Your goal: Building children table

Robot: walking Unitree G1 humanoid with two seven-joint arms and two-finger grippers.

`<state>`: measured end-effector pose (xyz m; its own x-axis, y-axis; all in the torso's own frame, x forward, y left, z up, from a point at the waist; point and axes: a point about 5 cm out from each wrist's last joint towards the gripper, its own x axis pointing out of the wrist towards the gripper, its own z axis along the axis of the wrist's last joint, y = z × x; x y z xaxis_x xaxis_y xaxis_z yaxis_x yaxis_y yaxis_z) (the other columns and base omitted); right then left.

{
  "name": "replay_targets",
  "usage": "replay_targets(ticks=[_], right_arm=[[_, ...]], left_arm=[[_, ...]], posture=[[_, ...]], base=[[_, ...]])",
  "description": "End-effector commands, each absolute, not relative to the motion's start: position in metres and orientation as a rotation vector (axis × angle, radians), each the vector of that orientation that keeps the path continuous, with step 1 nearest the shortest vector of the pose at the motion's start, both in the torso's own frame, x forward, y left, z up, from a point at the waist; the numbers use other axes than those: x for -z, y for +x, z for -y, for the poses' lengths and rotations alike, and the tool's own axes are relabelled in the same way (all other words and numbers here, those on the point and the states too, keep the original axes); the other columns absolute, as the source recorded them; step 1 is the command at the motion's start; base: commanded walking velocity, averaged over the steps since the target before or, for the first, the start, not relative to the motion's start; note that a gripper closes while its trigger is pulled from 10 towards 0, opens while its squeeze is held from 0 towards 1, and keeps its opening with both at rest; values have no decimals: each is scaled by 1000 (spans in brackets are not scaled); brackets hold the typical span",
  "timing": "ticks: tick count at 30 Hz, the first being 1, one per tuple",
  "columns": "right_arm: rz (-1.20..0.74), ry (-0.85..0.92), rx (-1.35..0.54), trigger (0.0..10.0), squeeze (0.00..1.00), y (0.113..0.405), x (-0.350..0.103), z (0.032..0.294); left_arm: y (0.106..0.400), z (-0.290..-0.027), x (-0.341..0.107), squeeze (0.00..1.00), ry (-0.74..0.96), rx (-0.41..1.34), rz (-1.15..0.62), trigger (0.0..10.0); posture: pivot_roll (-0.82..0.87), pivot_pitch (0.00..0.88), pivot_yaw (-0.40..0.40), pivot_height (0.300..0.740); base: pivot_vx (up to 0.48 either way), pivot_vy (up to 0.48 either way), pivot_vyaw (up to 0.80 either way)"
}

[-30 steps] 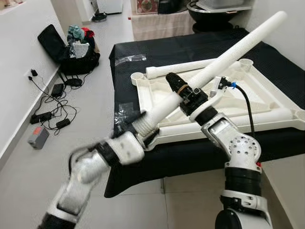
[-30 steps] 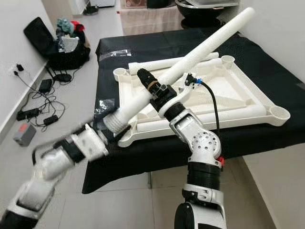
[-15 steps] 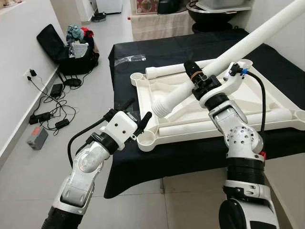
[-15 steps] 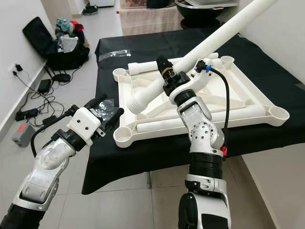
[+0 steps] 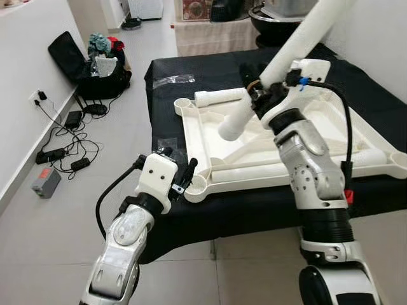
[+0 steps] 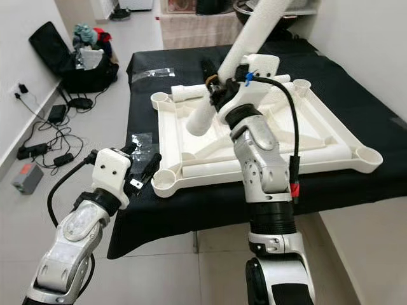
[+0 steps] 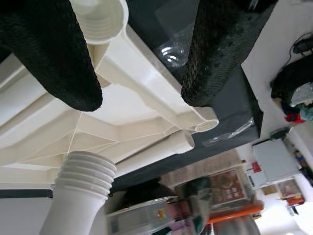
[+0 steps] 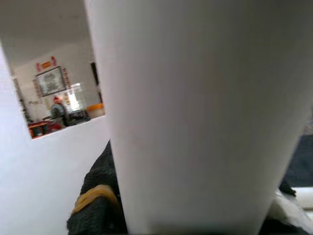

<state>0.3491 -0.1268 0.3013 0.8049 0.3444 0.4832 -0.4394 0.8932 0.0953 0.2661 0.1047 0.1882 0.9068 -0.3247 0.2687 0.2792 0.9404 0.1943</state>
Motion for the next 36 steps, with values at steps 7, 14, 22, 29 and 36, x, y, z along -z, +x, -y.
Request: replay_targets(ticks=[7,14,22,29,36], right_arm=[[422,157,-752,10000,0,353,-282,96],[405,130,-904,10000,0,363,-287,87],[373,70,-1075,10000,0,365,-286,78],[315,-22,-1219,10000,0,368,-280,75],[308,-68,-1298,10000,0,370,-285,81]], left_arm=[[240,-89,-158,0,119,383,182,10000],[226,-89,-151,0,97,420,115,10000],[212,-85,-154,0,74,449,96,10000],[197,-85,-157,0,58,467,68,10000],[186,-87,-161,0,78,530,52,10000]], posture=[[60,70,-43,740],[76,87,-76,740],[84,131,-93,740],[90,177,-107,740],[93,224,-110,740]], base=[[0,0,0],[0,0,0],[0,0,0],[0,0,0],[0,0,0]])
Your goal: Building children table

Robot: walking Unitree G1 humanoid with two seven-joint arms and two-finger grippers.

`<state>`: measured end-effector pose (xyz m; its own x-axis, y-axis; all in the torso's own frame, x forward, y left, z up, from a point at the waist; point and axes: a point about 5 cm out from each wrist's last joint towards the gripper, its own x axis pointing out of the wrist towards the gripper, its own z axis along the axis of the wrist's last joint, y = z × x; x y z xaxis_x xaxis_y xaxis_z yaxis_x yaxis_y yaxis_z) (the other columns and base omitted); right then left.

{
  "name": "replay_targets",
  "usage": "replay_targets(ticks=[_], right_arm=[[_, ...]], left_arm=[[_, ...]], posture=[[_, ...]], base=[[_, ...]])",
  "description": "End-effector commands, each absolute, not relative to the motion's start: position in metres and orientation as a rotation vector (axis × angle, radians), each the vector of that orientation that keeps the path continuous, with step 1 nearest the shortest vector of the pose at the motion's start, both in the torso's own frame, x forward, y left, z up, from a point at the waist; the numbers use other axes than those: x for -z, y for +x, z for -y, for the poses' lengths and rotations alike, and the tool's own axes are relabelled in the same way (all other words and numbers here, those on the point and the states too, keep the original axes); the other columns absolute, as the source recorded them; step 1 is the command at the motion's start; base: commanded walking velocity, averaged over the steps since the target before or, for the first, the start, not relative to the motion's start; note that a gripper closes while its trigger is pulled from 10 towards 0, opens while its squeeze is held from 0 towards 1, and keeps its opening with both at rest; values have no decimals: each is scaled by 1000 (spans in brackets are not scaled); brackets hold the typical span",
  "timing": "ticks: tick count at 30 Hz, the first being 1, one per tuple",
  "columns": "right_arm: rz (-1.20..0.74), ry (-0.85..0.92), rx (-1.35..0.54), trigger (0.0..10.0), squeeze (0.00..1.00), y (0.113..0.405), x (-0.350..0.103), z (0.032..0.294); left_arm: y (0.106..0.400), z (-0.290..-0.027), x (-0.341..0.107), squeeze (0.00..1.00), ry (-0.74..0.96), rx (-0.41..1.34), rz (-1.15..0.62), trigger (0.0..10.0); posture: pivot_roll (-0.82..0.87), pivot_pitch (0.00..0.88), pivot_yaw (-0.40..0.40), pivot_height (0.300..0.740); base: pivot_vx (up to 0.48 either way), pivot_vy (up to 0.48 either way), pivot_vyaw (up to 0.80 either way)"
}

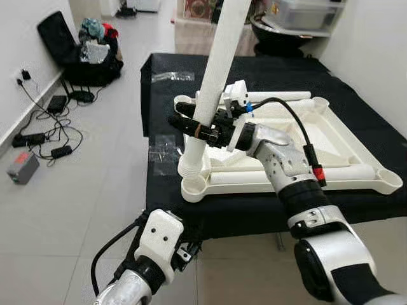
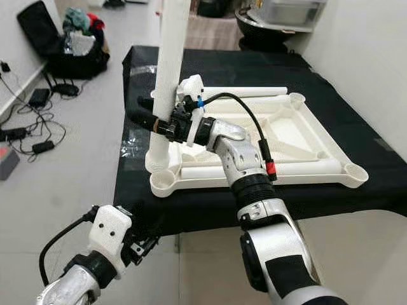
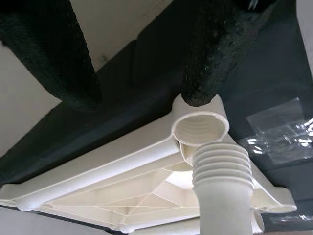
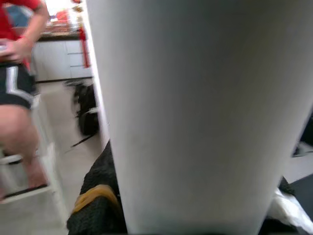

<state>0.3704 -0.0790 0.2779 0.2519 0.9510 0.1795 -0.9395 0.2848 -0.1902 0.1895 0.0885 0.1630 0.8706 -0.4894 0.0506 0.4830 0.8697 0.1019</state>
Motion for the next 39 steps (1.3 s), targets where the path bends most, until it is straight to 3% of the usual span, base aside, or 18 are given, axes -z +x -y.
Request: replay_targets(ticks=[1,12,39], right_arm=[[315,-72,-1319,10000,0,369,-287,82],[304,-102,-1432,10000,0,368,-287,91],[345,-157,-1575,10000,0,355,-288,69]], left_arm=[[186,-88,-161,0,78,529,47,10000],[183,-93,-163,0,84,500,21,10000],[186,-93,-161,0,93,502,3,10000]], posture=[[92,234,-109,740],[105,255,-111,740],[96,253,-106,740]], base=[[0,0,0],[0,0,0],[0,0,0]])
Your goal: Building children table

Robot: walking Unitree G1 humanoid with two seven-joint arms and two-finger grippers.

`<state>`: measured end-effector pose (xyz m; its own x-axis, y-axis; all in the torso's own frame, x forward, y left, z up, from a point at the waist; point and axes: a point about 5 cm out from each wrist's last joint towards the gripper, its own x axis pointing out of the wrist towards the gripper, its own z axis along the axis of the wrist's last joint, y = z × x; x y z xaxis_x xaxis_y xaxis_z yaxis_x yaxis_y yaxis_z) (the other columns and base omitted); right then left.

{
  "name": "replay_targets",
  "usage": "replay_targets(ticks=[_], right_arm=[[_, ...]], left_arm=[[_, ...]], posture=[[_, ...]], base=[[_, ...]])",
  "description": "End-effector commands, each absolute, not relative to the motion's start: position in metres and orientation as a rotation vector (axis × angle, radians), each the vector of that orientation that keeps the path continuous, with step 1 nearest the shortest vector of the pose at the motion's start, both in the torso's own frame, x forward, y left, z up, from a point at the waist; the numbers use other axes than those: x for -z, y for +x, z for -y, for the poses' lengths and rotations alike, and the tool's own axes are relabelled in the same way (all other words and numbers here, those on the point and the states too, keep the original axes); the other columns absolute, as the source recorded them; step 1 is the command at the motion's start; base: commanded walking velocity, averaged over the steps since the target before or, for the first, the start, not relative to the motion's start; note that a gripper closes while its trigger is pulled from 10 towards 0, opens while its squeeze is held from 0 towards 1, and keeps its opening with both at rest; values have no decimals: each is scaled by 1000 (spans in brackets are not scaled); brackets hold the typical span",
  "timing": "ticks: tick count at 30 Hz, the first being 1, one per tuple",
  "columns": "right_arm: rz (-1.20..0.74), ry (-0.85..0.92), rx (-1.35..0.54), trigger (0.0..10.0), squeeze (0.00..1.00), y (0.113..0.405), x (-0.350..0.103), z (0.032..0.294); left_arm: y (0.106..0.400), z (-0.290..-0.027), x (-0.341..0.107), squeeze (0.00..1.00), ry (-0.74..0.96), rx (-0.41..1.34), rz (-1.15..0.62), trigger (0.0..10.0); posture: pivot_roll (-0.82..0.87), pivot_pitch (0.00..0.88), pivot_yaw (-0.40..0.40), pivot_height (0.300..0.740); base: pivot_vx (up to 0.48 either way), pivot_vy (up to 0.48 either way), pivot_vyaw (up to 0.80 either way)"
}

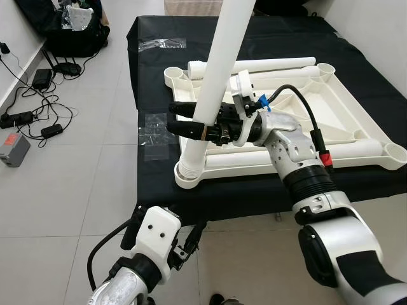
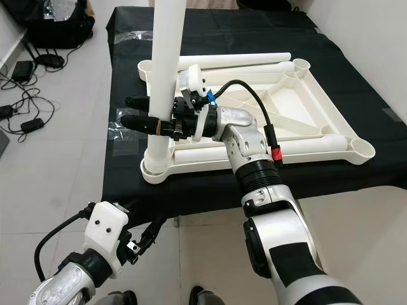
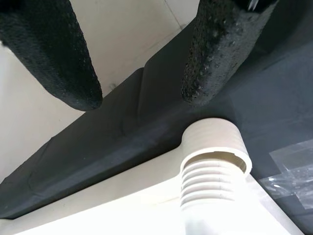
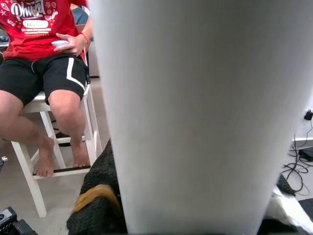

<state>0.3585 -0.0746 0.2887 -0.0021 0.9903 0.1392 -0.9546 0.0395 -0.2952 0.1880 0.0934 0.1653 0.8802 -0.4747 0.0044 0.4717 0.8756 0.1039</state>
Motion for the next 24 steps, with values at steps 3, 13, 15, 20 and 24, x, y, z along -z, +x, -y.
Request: replay_targets(ticks=[3,13,15,20,24], right_arm=[[351,-159,-1580,10000,0,354,-290,67],[381,-190,-1601,10000,0,352,-300,62],[379,-195,-1605,10000,0,352,-300,62],[346,-219,-1634,10000,0,351,-297,65],[335,-231,-1636,10000,0,352,-295,65]], left_arm=[[186,-93,-161,0,92,502,3,10000],[187,-91,-161,0,88,499,4,10000],[187,-91,-161,0,88,497,5,10000],[187,-90,-160,0,86,498,4,10000],[187,-89,-160,0,85,499,4,10000]], posture=[[96,252,-107,740],[90,247,-114,740],[90,247,-114,740],[85,246,-117,740],[85,248,-119,740]], base=[[0,0,0],[0,0,0],[0,0,0],[0,0,0],[0,0,0]])
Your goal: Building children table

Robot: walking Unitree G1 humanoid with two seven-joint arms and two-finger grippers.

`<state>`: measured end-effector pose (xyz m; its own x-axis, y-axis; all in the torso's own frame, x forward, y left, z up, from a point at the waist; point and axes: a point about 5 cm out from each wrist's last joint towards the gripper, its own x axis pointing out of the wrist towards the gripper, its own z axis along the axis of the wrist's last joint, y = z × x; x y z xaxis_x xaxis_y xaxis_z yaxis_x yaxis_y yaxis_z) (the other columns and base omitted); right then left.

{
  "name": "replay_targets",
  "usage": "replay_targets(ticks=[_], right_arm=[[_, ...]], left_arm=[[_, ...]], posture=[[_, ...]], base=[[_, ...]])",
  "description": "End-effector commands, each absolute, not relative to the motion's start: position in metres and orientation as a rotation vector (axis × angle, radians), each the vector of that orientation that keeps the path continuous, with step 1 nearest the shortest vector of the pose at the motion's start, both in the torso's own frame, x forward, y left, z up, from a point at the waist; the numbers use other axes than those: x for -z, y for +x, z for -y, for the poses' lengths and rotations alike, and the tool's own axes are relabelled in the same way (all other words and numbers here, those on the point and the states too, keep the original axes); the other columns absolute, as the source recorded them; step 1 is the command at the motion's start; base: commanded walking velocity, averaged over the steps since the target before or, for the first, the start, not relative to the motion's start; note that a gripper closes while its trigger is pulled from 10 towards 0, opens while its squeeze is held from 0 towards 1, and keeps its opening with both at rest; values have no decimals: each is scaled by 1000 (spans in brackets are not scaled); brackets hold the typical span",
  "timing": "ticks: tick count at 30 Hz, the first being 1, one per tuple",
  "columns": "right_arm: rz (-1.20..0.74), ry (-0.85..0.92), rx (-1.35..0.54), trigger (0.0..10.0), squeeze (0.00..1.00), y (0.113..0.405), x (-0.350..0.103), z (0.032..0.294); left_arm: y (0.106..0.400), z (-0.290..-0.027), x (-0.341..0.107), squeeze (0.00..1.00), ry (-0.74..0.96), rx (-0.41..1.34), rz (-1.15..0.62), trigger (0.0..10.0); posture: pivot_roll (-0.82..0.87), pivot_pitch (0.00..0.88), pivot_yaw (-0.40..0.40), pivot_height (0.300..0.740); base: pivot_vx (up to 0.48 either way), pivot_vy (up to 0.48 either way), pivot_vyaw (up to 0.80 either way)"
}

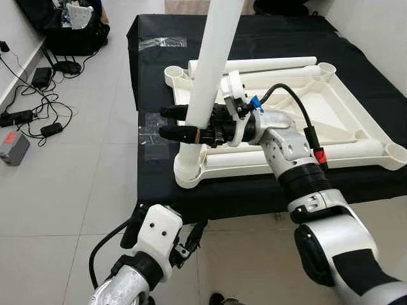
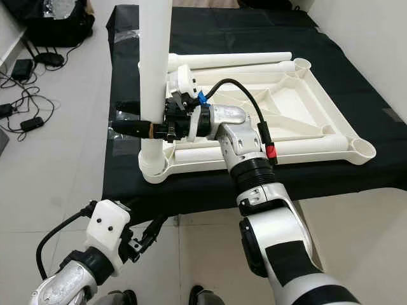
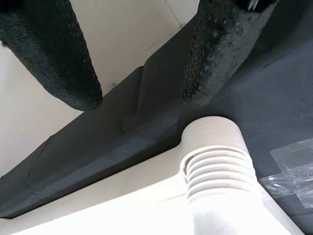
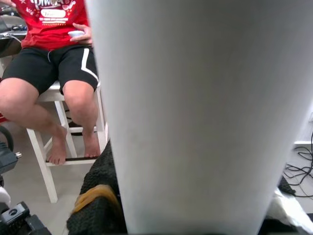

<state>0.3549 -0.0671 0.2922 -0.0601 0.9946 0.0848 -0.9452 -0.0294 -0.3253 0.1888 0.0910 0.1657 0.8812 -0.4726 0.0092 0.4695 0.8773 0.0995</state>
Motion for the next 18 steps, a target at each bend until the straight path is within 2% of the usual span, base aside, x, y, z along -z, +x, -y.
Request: replay_targets(ticks=[1,18], right_arm=[[330,-241,-1638,10000,0,352,-294,66],[275,-308,-1620,10000,0,353,-279,58]], left_arm=[[187,-89,-160,0,85,499,4,10000],[187,-89,-161,0,87,496,9,10000]], posture=[[85,248,-119,740],[84,251,-121,740]], base=[[0,0,0],[0,0,0]])
